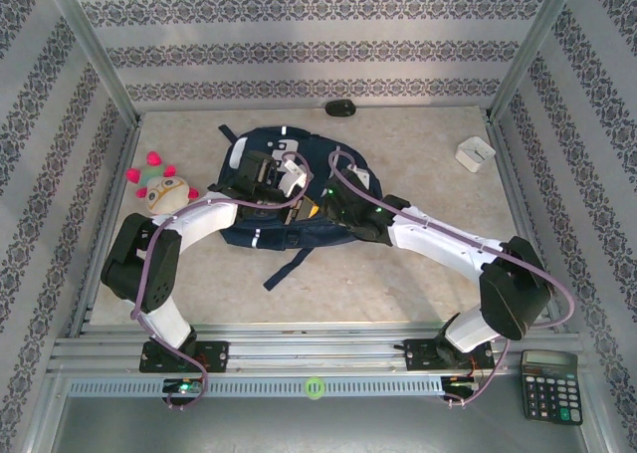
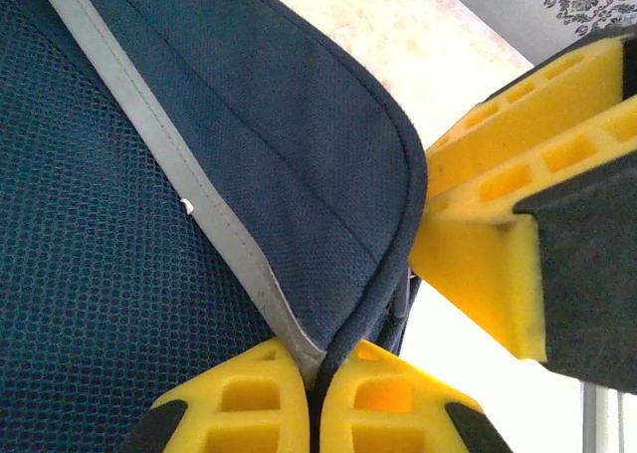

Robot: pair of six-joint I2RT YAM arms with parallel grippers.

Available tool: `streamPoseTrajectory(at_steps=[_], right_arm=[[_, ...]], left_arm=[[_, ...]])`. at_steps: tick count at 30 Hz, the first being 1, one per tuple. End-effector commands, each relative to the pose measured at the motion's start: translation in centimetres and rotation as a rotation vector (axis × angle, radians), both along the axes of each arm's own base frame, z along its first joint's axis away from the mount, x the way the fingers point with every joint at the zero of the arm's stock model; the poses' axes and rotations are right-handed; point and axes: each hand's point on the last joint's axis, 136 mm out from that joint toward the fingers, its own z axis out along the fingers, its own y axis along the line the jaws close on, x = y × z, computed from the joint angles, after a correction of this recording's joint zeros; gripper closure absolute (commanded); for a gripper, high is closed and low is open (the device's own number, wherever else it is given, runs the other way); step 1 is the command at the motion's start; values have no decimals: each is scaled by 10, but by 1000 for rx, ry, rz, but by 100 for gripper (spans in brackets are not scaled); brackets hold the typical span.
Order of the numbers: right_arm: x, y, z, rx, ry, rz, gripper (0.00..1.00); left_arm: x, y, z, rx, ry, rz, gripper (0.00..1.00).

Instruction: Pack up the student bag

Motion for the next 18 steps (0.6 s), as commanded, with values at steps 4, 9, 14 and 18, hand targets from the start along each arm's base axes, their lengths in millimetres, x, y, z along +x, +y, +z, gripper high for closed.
streamPoseTrajectory(at_steps=[4,9,14,18], right_arm=[[3,-18,1,-74,-19,-44,75],[5,-13,-4,-89,7,-39,60],[8,4,-7,-84,21,1,70],[8,12,5,-62,0,21,81]], left_arm=[[-6,-16,29,-108,-22,-83,100],[-5,-16,30,-108,-25,-82,100],[-4,-16,32,-107,-36,-80,100],[-2,-14,28,-91,-33,-67,100]])
